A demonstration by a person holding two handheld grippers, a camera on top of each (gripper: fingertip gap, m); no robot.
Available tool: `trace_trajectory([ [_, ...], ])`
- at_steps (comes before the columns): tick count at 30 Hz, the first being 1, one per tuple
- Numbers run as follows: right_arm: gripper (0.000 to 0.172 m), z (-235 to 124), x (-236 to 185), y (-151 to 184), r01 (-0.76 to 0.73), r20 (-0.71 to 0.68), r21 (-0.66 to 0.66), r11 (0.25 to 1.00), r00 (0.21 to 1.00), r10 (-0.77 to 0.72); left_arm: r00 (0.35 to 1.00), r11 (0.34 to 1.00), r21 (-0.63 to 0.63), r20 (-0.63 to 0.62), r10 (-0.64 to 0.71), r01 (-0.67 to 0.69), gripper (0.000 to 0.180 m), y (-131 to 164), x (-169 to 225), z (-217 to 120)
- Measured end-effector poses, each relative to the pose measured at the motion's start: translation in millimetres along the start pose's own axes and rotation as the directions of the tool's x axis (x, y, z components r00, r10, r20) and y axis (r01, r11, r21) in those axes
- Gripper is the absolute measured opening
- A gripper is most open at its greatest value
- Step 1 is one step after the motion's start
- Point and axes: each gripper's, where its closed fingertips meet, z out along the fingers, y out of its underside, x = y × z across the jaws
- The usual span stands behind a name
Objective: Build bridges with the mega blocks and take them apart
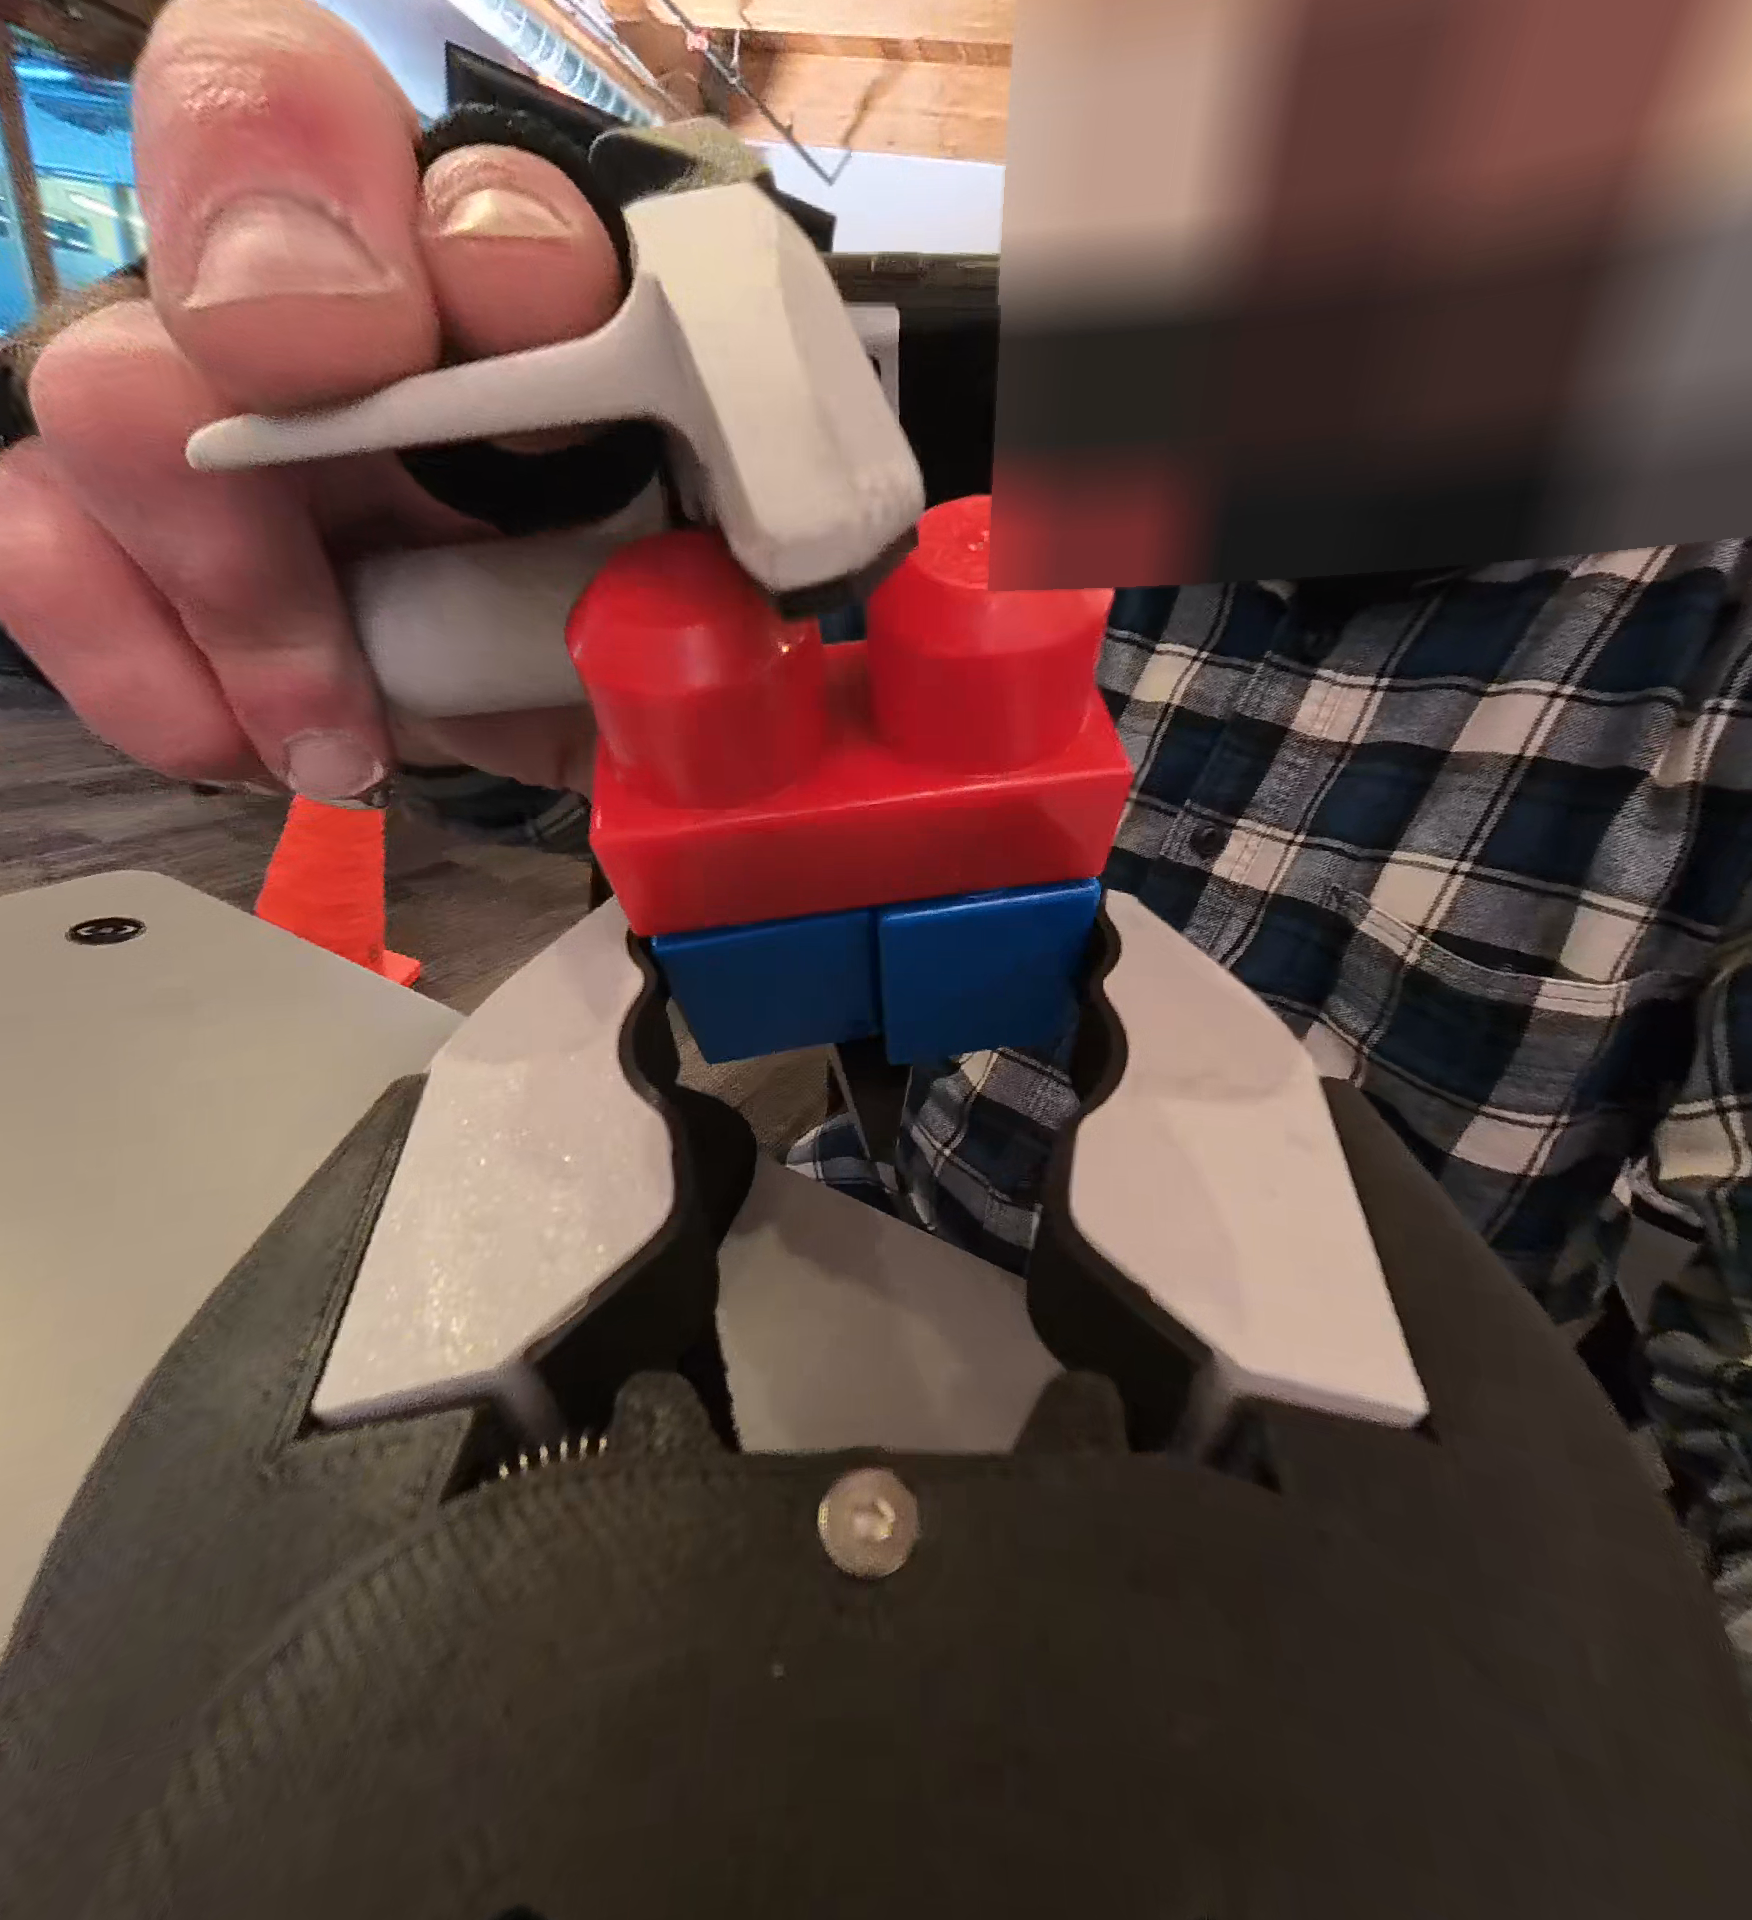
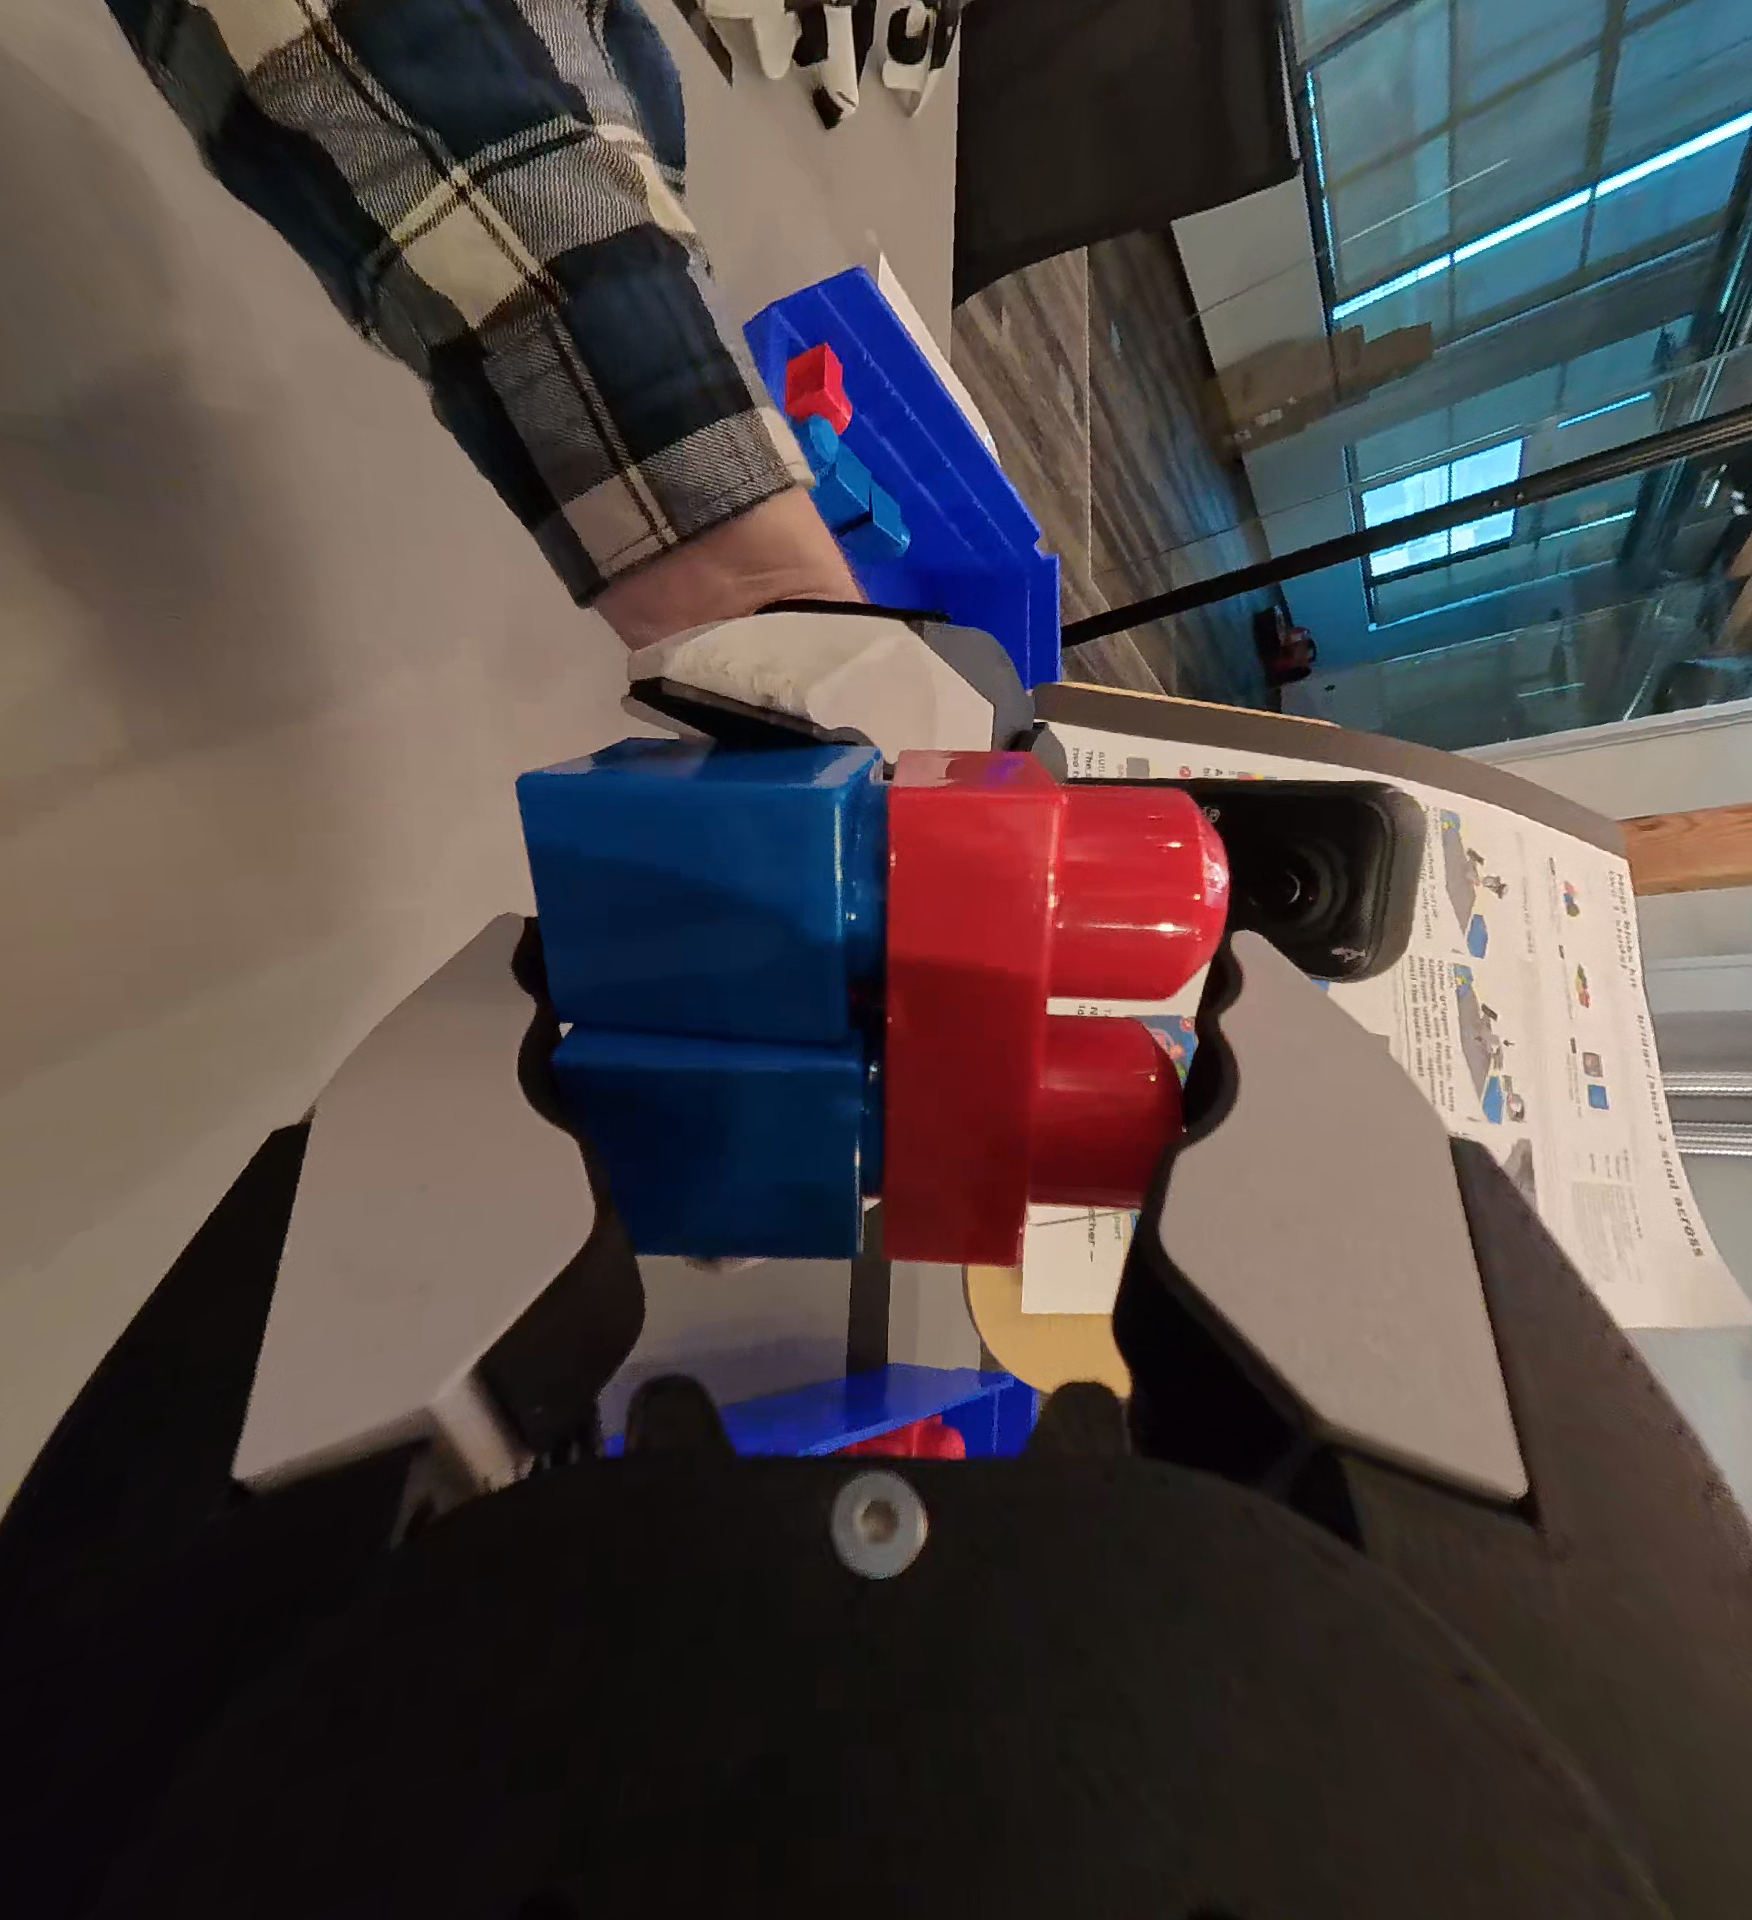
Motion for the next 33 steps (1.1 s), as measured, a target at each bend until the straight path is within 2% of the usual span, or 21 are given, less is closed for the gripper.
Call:
trace_trajectory([
  [11, 0.112, -6, 2, 14, 0.012, -0.024, -0.128, 0.992, 1.0, -0.015, 0.996, 0.996, 0.084, -0.086, 0.009, -0.001, 0.075, -4, -6, -1],
  [15, 0.113, -4, -1, 19, -0.009, -0.012, -0.133, 0.991, 1.0, 0.008, 0.995, 0.996, 0.088, -0.096, 0.001, 0.007, 0.075, 0, -9, -2],
  [17, 0.116, -3, -1, 23, -0.006, -0.021, -0.15, 0.989, 1.0, 0.003, 0.996, 0.994, 0.107, -0.086, 0.003, 0.006, 0.075, 0, -13, -5],
  [19, 0.127, -4, -1, 21, 0.02, -0.025, -0.154, 0.988, 0.999, -0.024, 0.998, 0.994, 0.111, -0.061, -0.012, 0.019, 0.075, 1, -19, -8],
  [21, 0.128, -3, -3, 17, 0.022, -0.016, -0.158, 0.987, 1.0, -0.025, 0.998, 0.994, 0.11, -0.057, -0.022, 0.028, 0.075, 4, -22, -10],
  [25, 0.121, 2, -8, 17, 0.038, 0.008, -0.167, 0.985, 0.999, -0.037, 0.996, 0.996, 0.081, -0.086, -0.035, 0.042, 0.075, 8, -22, -3],
  [33, 0.114, 1, -7, 20, 0.056, -0.007, -0.202, 0.978, 0.998, -0.058, 0.991, 0.992, 0.114, -0.128, -0.035, 0.05, 0.075, 5, -21, -4],
])
